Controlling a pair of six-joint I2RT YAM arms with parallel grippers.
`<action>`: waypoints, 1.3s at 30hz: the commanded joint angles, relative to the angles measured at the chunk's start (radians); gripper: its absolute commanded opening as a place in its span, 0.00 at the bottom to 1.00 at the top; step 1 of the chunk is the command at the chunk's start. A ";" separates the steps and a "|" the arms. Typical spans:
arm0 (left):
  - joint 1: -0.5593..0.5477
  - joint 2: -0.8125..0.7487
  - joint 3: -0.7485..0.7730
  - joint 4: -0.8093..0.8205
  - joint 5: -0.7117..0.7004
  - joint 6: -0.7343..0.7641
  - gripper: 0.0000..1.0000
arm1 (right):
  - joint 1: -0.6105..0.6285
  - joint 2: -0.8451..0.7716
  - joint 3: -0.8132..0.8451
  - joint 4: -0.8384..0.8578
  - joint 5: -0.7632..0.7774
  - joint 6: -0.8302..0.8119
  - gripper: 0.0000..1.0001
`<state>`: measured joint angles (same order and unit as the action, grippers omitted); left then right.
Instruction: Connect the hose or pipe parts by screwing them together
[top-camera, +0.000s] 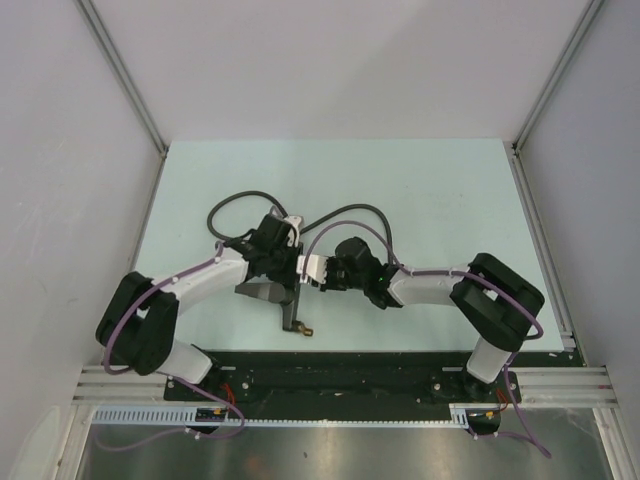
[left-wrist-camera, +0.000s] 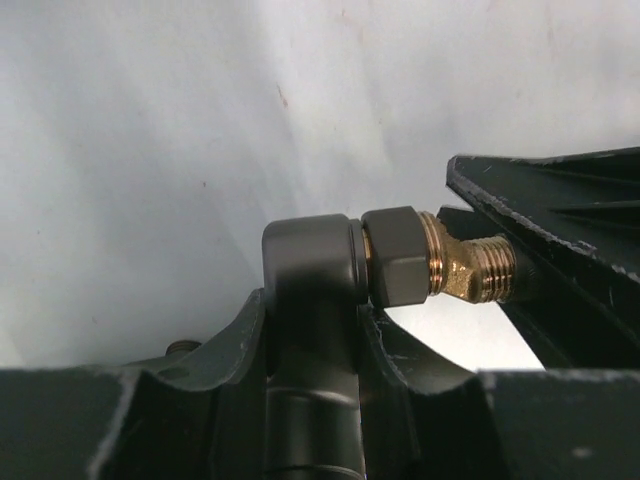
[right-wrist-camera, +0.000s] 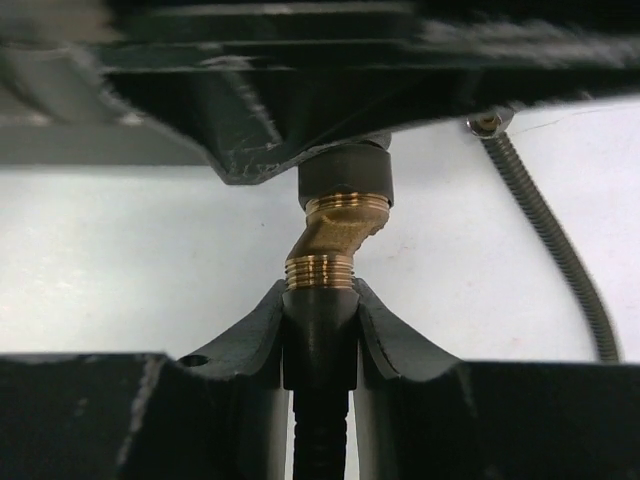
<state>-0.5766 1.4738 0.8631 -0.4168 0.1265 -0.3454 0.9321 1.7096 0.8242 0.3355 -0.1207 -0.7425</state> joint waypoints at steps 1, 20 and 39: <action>-0.083 -0.110 -0.068 0.346 0.197 -0.133 0.00 | -0.035 -0.002 0.112 0.191 -0.288 0.292 0.00; -0.077 -0.304 -0.096 0.295 -0.114 -0.052 0.00 | -0.323 0.107 0.098 0.529 -0.608 1.205 0.36; 0.024 -0.121 0.460 -0.482 -0.464 0.178 0.00 | -0.329 -0.455 -0.019 -0.193 0.048 1.038 1.00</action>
<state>-0.5777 1.3544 1.3025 -0.8051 -0.2840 -0.1894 0.6044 1.2934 0.8150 0.2939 -0.2310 0.2432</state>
